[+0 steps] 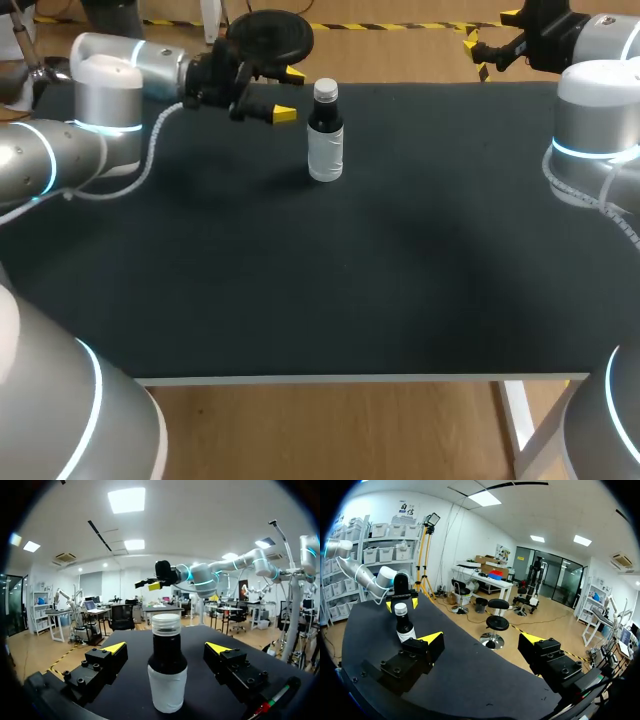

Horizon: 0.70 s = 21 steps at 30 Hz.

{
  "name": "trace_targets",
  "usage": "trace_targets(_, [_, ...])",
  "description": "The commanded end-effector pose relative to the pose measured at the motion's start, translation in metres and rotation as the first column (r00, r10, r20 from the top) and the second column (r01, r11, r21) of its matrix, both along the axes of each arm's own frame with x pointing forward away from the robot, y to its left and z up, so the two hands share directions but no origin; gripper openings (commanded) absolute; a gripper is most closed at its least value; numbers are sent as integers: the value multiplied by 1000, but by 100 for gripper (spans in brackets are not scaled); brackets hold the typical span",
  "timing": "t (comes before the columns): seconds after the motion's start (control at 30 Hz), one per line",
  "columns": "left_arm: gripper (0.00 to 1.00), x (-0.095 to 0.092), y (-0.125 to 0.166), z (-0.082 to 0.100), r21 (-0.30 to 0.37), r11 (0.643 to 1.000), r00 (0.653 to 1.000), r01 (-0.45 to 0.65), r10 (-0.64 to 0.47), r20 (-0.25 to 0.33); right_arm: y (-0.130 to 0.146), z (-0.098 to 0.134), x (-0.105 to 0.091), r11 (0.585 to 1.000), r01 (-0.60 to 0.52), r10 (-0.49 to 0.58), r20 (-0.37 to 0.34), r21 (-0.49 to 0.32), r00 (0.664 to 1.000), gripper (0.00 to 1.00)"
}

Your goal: Unscrew the bottle cap

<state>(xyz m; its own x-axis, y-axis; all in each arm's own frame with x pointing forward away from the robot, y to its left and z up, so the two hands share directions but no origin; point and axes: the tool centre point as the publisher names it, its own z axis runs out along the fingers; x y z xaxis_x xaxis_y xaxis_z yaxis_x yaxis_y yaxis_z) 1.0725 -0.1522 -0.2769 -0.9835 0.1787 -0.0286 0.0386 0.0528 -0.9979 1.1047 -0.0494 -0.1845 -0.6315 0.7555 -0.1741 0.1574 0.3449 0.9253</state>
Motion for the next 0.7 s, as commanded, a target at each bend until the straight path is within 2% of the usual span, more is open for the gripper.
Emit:
trace_targets(0.03, [100,13,-10,-9,-25,996,996,90,-90,-12,-1,0,0,1000,-2,2,1,1,1000,100])
trace_targets(0.7, [100,12,-40,-14,-45,983,983,179,-181,-40,-1,0,0,1000,-2,2,1,1,1000,100])
